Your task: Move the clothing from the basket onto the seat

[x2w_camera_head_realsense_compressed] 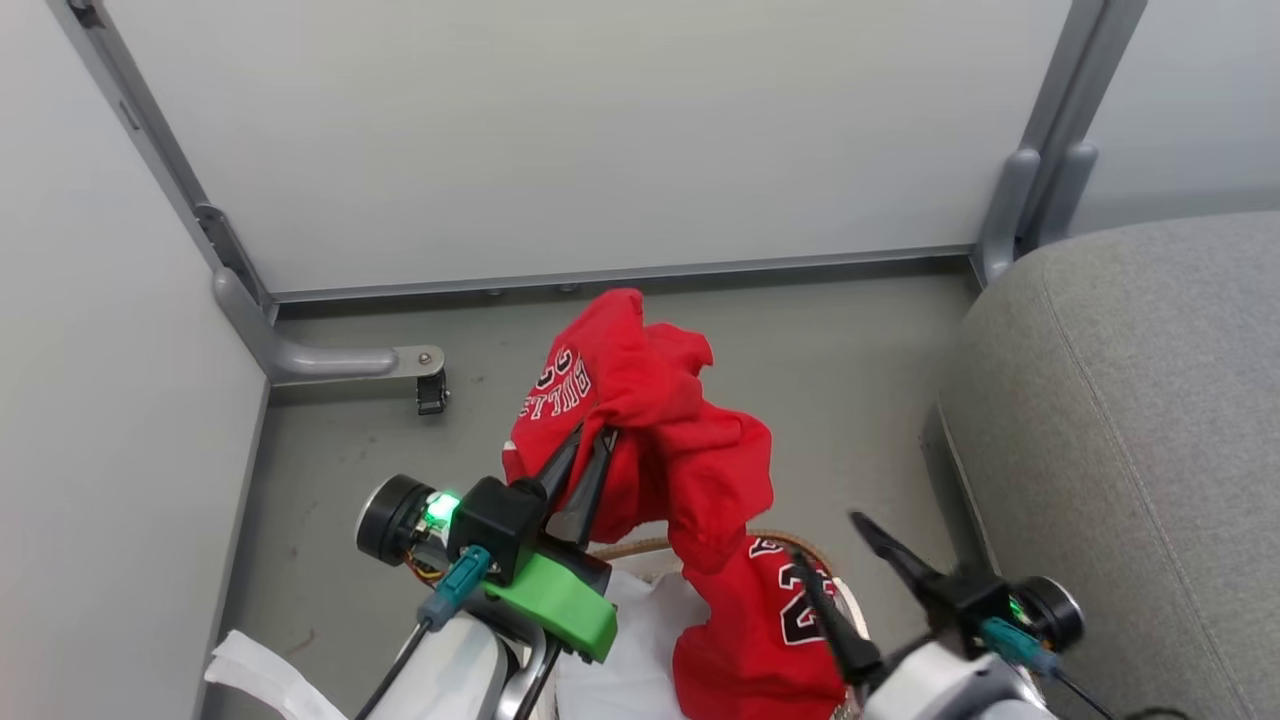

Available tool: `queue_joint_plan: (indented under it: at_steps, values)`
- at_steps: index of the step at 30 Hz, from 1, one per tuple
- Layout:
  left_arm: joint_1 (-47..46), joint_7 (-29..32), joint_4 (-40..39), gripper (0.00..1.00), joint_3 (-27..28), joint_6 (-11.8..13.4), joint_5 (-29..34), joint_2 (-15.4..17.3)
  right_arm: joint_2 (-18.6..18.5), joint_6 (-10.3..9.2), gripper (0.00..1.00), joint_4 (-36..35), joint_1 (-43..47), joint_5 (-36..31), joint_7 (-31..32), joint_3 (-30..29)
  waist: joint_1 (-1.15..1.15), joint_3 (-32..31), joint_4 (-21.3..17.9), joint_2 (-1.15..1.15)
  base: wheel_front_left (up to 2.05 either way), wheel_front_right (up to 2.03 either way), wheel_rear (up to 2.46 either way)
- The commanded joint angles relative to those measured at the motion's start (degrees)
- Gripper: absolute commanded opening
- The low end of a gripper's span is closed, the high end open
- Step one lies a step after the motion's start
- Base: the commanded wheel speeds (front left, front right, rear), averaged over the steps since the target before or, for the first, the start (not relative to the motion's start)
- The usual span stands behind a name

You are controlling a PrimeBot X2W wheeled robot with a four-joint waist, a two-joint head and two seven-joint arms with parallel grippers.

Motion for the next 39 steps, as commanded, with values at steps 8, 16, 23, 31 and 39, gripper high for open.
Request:
queue_joint_plan:
  at_steps: [8,16,23,31,39]
  values:
    - [0.9,0.0,-1.5,0.00,-3.4,-0.2,-2.6,-0.1,-2.9,-0.04,1.00,-3.0,-11.0,-1.0,-0.2,13.3,0.01,-0.6,2.4,0.00,0.00,0.00,0.00]
    - [-0.9,0.0,-2.3,0.00,-9.2,-0.2,-5.6,-0.1,0.3,-0.04,0.36,8.0,-17.4,-2.9,-0.2,16.3,0.01,-0.2,6.5,0.00,0.00,0.00,0.00]
    - [0.2,0.0,-1.5,0.90,-9.0,-0.2,-6.6,-0.2,1.7,-0.05,0.00,9.2,-16.3,0.1,-0.2,13.3,0.01,0.2,6.6,0.00,0.00,0.00,0.00]
    - [1.7,0.0,-0.9,1.00,-6.2,0.0,-6.0,-0.1,1.6,-0.05,0.00,6.1,-11.8,1.1,-0.2,7.9,0.01,0.6,-1.4,0.00,0.00,0.00,0.00]
    - [0.4,0.0,-1.2,1.00,-4.4,0.0,-5.5,-0.1,1.4,-0.05,0.00,3.5,-10.2,2.7,-0.2,3.6,0.01,3.0,-16.8,0.00,0.00,0.00,0.00]
